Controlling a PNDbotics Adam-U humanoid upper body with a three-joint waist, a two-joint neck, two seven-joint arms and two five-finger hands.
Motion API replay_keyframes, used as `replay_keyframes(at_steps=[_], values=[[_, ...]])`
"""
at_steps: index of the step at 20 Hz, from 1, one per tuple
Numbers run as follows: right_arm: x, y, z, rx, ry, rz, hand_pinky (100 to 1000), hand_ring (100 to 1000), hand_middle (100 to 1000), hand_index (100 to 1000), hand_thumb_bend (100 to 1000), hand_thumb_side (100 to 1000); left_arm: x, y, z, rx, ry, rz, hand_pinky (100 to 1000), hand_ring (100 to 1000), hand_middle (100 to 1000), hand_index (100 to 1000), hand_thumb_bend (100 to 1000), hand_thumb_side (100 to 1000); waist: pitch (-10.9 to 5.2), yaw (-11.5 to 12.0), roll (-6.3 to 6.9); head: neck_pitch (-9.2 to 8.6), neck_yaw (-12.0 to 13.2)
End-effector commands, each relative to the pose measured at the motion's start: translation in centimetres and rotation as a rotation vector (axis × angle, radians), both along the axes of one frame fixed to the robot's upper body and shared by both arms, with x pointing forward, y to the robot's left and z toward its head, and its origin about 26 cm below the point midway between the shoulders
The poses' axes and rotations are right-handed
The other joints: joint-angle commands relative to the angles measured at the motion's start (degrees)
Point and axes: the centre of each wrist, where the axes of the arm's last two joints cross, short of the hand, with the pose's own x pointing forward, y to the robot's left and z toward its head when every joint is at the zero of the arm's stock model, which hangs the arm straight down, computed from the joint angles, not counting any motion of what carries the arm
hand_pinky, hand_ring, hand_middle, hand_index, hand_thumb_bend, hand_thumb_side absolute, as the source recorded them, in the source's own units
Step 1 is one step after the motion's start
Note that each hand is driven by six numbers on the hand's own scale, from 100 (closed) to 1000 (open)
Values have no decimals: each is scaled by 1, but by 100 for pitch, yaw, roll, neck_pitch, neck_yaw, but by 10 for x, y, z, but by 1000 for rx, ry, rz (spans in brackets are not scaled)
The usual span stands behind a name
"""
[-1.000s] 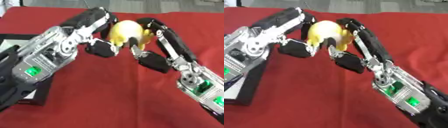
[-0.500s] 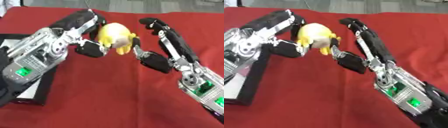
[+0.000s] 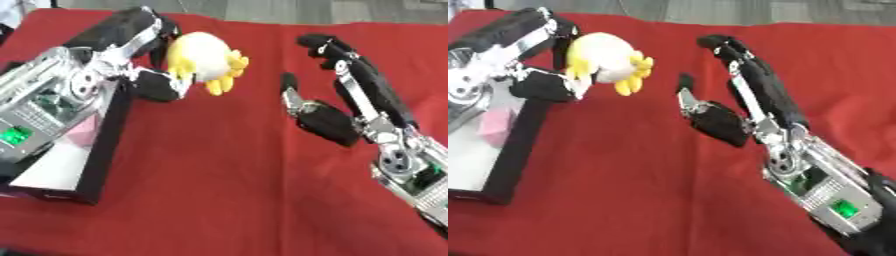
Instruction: Pick up the objects with one hand, pass them to the other hand, and then place them into the box on the other side of the table.
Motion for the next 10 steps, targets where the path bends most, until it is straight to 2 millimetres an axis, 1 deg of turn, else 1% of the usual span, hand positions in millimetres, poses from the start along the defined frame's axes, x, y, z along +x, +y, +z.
replay_keyframes(at_steps=[1,6,10], values=[[-2,-5,7,1,-28,-8,824,879,916,917,100,634,-2,25,14,-5,-63,73,794,488,284,323,100,250,-187,-16,53,73,186],[-2,-8,6,2,-26,-17,824,878,914,915,100,639,-8,54,10,-15,-64,157,795,487,284,324,100,249,-189,-50,50,152,351],[-2,-9,5,10,-24,-25,821,876,914,914,100,646,-17,76,8,-15,-78,223,791,489,286,326,100,250,-167,-73,36,136,497]])
